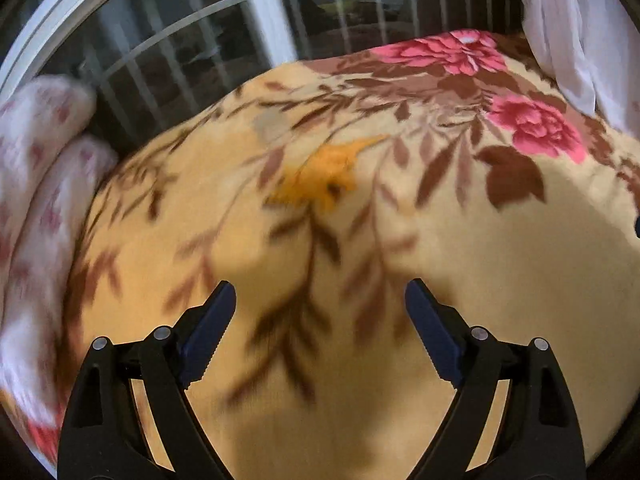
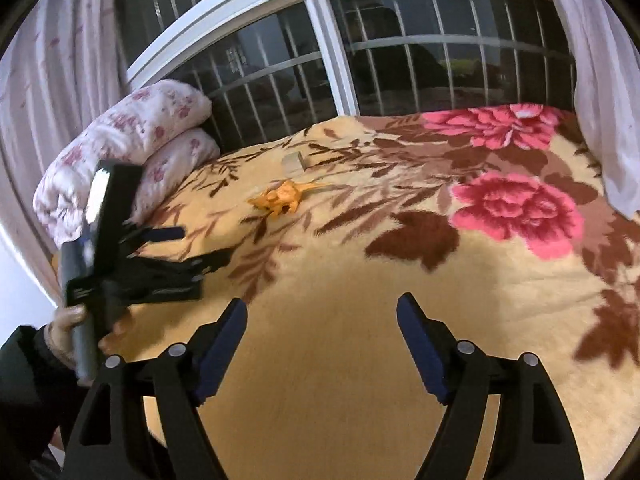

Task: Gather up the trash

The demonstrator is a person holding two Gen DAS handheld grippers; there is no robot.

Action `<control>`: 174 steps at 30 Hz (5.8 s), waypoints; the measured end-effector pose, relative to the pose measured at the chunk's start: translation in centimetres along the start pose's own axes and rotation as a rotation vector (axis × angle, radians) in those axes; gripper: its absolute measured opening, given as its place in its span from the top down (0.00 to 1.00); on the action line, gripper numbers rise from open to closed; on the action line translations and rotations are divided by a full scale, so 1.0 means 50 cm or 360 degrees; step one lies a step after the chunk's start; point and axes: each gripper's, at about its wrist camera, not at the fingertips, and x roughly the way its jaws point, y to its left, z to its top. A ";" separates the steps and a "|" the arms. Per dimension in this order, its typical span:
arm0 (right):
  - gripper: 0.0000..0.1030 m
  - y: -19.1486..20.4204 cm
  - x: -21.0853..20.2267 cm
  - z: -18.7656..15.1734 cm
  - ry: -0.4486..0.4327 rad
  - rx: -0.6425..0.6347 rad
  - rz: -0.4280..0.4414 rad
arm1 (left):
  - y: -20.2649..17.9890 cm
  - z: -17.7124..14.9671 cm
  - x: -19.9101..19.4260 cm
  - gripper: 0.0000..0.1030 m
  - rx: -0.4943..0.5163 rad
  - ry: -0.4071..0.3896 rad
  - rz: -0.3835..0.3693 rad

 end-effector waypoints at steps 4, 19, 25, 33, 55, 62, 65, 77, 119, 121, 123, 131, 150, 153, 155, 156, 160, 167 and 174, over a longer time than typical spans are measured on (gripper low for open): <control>0.25 -0.023 0.031 0.000 -0.0011 0.0056 -0.0002 | 0.008 0.078 0.085 0.18 0.0113 0.0010 -0.0005; 0.25 -0.027 0.071 0.035 -0.0002 0.0046 0.0012 | 0.058 0.113 0.180 0.38 -0.0239 0.0055 -0.0150; 0.25 -0.004 0.144 0.115 0.0035 -0.0068 0.0006 | 0.102 0.031 0.066 0.38 -0.0413 0.0068 -0.0024; 0.25 0.052 0.334 0.220 0.0043 -0.0229 -0.0072 | 0.117 -0.076 0.003 0.38 -0.0623 0.0119 0.0061; 0.67 0.162 0.690 0.357 0.0242 -0.0248 -0.0303 | 0.114 -0.096 0.056 0.38 -0.0680 0.0124 0.0035; 0.67 0.139 0.504 0.289 0.0120 -0.0282 -0.0258 | 0.114 -0.094 0.054 0.38 -0.0673 0.0116 0.0043; 0.67 0.113 0.410 0.231 0.0130 -0.0258 -0.0264 | 0.107 -0.091 0.050 0.38 -0.0652 0.0112 0.0080; 0.67 0.126 0.066 -0.015 -0.0013 -0.0200 -0.0271 | 0.035 -0.112 -0.101 0.38 -0.0594 -0.0165 0.0100; 0.36 0.120 -0.017 -0.502 0.0890 -0.0390 -0.0152 | -0.277 -0.558 -0.062 0.28 -0.0104 0.0742 -0.0270; 0.32 0.110 -0.034 -0.491 0.0844 -0.0356 -0.0173 | -0.279 -0.556 -0.069 0.27 -0.0105 0.0724 -0.0267; 0.27 0.099 -0.052 -0.484 0.0793 -0.0326 -0.0203 | -0.279 -0.553 -0.075 0.27 -0.0109 0.0702 -0.0264; 0.22 0.086 -0.098 -0.466 0.0629 -0.0253 -0.0255 | -0.257 -0.544 -0.098 0.27 -0.0174 0.0636 -0.0249; 0.05 0.097 -0.215 -0.143 -0.0565 -0.0151 -0.0638 | -0.121 -0.274 -0.298 0.10 -0.0366 -0.0309 0.0180; 0.05 0.094 -0.182 -0.091 -0.0584 -0.0090 -0.0714 | -0.098 -0.221 -0.288 0.10 -0.0367 -0.0357 0.0192; 0.05 0.091 -0.151 -0.070 -0.0598 -0.0082 -0.0763 | -0.087 -0.196 -0.275 0.10 -0.0375 -0.0371 0.0168; 0.05 0.088 -0.137 -0.056 -0.0599 -0.0083 -0.0791 | -0.077 -0.181 -0.262 0.10 -0.0387 -0.0374 0.0151; 0.05 0.084 -0.083 -0.024 -0.0580 -0.0143 -0.0870 | -0.057 -0.152 -0.220 0.10 -0.0426 -0.0333 0.0101; 0.05 0.077 -0.020 -0.024 -0.0418 -0.0147 -0.0847 | -0.044 -0.169 -0.151 0.10 -0.0524 -0.0227 0.0041; 0.05 0.049 0.001 -0.035 -0.0383 -0.0049 -0.0839 | -0.048 -0.175 -0.138 0.10 -0.0568 -0.0228 -0.0024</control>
